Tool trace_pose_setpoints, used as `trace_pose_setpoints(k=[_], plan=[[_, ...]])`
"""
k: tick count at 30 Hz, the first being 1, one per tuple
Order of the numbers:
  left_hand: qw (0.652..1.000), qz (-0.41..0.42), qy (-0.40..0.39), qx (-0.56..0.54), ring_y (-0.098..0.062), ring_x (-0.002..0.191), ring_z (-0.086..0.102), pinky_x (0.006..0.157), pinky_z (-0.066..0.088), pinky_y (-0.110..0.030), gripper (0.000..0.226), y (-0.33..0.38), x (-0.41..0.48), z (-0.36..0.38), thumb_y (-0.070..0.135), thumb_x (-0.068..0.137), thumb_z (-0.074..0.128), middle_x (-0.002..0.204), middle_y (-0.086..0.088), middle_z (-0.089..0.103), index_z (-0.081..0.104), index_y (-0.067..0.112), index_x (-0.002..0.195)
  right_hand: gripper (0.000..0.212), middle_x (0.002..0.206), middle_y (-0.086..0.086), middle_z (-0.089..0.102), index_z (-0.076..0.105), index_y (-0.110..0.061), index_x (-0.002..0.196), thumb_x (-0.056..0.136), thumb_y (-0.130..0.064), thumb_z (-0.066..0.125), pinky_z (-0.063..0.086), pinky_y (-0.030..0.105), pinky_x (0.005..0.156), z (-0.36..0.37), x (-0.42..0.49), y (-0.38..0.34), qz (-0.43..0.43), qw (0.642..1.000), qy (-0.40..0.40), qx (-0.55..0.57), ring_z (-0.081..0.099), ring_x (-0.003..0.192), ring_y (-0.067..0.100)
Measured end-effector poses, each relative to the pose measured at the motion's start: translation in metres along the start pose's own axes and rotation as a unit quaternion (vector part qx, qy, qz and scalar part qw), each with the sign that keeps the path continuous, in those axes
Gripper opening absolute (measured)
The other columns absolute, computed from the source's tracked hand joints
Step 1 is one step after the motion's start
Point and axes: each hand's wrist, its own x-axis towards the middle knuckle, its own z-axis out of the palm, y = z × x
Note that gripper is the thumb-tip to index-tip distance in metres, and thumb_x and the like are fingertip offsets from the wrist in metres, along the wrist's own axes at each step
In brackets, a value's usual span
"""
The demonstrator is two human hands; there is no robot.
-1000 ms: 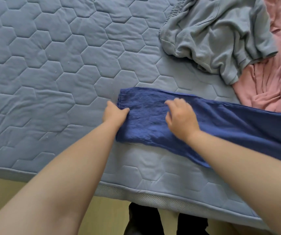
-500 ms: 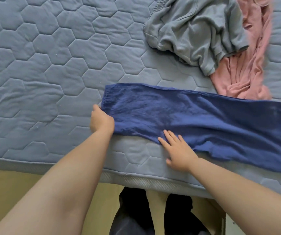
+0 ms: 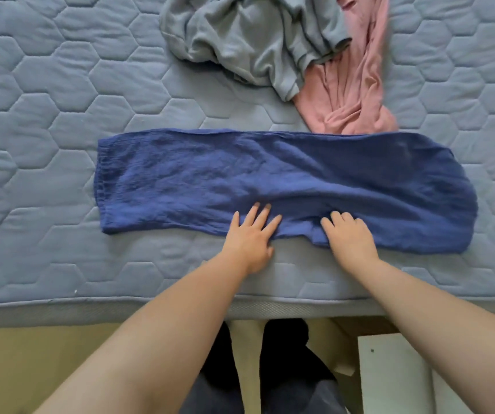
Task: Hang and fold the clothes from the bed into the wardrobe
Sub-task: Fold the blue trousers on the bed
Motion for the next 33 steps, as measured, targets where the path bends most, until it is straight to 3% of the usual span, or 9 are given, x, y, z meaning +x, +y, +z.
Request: trace_pose_setpoints(k=[2,6,9,12,15,19,23,27,33], plan=[[0.999,-0.025,-0.008,-0.027,-0.016,0.147,-0.009,0.115,0.002,-0.05,0.058,-0.005,0.005,0.005,0.049,0.1,0.024,0.161,0.005,-0.006,0.004,0.032,0.152,0.029,0.079,0.017,0.06,0.067,0.0,0.09,0.062,0.003,0.075,0.045,0.037,0.051,0.013,-0.01,0.03,-0.04,0.999,-0.002,-0.007,0.058,0.068,0.033],[0.992,-0.061,0.056,-0.098,-0.017,0.145,0.013,0.113,0.016,-0.044,0.046,-0.003,0.006,0.001,0.037,0.103,0.029,0.157,0.003,0.021,0.035,0.023,0.146,0.052,0.126,0.014,0.054,0.048,-0.004,0.135,0.085,-0.008,0.034,0.044,0.041,0.08,0.031,-0.041,0.067,-0.041,0.995,-0.078,0.04,0.053,0.108,0.033],[0.967,-0.085,0.208,-0.117,-0.036,0.118,0.046,0.089,0.037,-0.041,0.026,0.021,0.015,-0.017,0.02,0.096,0.047,0.125,-0.014,0.054,0.064,0.007,0.111,0.046,0.112,0.019,0.061,0.062,0.002,0.113,0.07,-0.003,0.048,0.047,0.045,0.082,0.018,-0.042,0.08,0.013,0.984,0.027,0.176,0.058,0.1,0.04],[0.965,-0.066,0.235,-0.095,-0.04,0.129,0.039,0.102,0.034,-0.048,0.039,0.053,0.038,-0.035,0.01,0.089,0.053,0.139,-0.021,0.045,0.056,0.004,0.127,0.044,0.117,0.024,0.058,0.06,0.005,0.114,0.071,0.002,0.055,0.043,0.048,0.09,0.0,-0.015,0.111,0.171,0.919,0.224,0.277,0.055,0.106,0.042],[0.983,-0.011,0.179,-0.032,-0.03,0.146,0.008,0.115,0.013,-0.049,0.06,0.085,0.067,-0.043,0.02,0.093,0.043,0.159,-0.011,0.011,0.024,0.018,0.15,0.046,0.13,0.023,0.05,0.05,0.003,0.127,0.083,-0.013,0.057,0.029,0.042,0.103,-0.009,0.022,0.167,0.346,0.838,0.228,0.354,0.044,0.121,0.039],[0.988,0.041,0.148,0.024,-0.028,0.147,-0.006,0.115,0.007,-0.052,0.062,0.12,0.098,-0.045,0.031,0.097,0.037,0.161,-0.005,-0.004,0.008,0.028,0.153,0.061,0.138,0.021,0.048,0.047,0.001,0.133,0.09,-0.041,0.055,0.035,0.037,0.107,0.005,0.046,0.23,0.516,0.7,0.048,0.492,0.045,0.128,0.035],[0.993,0.044,0.089,0.071,-0.029,0.146,-0.013,0.111,0.005,-0.061,0.063,0.137,0.116,-0.038,0.042,0.098,0.034,0.16,-0.002,-0.013,-0.001,0.039,0.15,0.076,0.121,0.01,0.061,0.053,-0.001,0.128,0.077,-0.055,0.07,0.05,0.033,0.086,0.014,0.035,0.245,0.442,0.628,-0.066,0.637,0.062,0.103,0.026],[0.99,0.078,-0.005,0.115,-0.032,0.145,-0.017,0.11,0.005,-0.064,0.07,0.133,0.125,-0.033,0.041,0.095,0.039,0.159,-0.001,-0.018,-0.005,0.045,0.148,0.044,0.114,0.011,0.067,0.063,-0.006,0.117,0.082,-0.031,0.071,0.05,0.03,0.065,0.017,0.018,0.26,0.356,0.55,-0.2,0.728,0.065,0.081,0.019],[0.979,0.134,-0.007,0.156,-0.029,0.146,-0.014,0.11,0.009,-0.062,0.084,0.128,0.126,-0.04,0.044,0.086,0.051,0.159,-0.003,-0.019,-0.006,0.044,0.148,0.045,0.112,0.017,0.067,0.066,-0.001,0.112,0.085,-0.038,0.067,0.038,0.025,0.074,0.011,0.036,0.285,0.424,0.704,0.096,0.561,0.061,0.107,0.03]])
